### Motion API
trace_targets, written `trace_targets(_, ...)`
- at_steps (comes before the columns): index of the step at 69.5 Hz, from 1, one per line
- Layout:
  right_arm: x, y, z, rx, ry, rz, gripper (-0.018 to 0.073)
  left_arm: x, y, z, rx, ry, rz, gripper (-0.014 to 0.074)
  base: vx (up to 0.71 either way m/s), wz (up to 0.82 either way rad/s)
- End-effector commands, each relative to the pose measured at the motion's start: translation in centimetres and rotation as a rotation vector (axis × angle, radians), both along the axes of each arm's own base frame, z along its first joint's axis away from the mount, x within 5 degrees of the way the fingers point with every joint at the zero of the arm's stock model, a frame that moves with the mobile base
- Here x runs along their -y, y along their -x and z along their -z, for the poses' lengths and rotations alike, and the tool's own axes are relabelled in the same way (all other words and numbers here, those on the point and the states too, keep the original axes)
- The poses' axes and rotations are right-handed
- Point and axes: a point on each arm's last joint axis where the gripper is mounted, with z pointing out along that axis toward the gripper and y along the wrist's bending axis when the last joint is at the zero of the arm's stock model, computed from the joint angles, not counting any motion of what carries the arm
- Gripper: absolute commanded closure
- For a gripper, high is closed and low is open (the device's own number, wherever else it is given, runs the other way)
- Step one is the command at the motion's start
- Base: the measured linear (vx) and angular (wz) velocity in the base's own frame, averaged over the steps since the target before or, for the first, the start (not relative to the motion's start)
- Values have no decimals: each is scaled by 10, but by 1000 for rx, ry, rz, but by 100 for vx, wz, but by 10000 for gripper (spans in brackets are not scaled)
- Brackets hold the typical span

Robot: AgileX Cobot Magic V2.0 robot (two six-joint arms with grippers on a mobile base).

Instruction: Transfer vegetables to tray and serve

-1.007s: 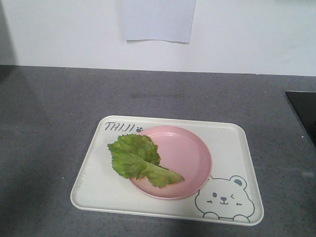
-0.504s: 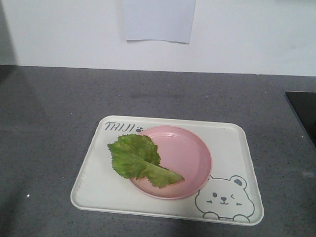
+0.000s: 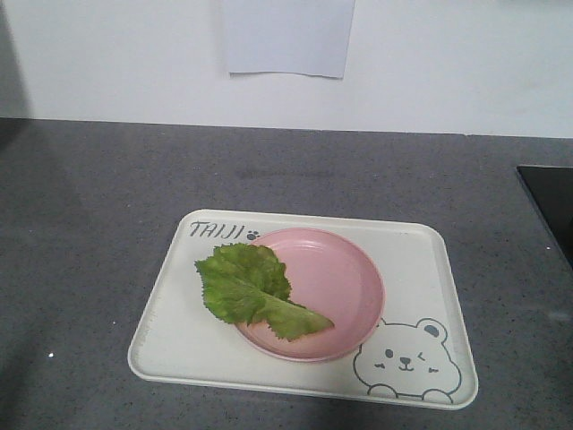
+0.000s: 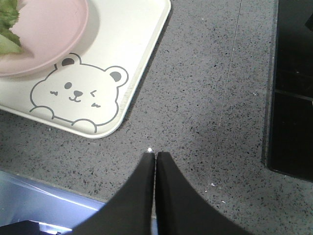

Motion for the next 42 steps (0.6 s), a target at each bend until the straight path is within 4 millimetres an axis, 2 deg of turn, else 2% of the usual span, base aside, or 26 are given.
trace_targets(1, 0, -4, -10, 64, 0, -4, 568, 1, 1, 2, 59, 43, 15, 604, 0, 0)
trace_targets(42, 0, -4, -10, 63, 0, -4, 568, -2, 1, 1, 61, 46, -37, 604, 0, 0)
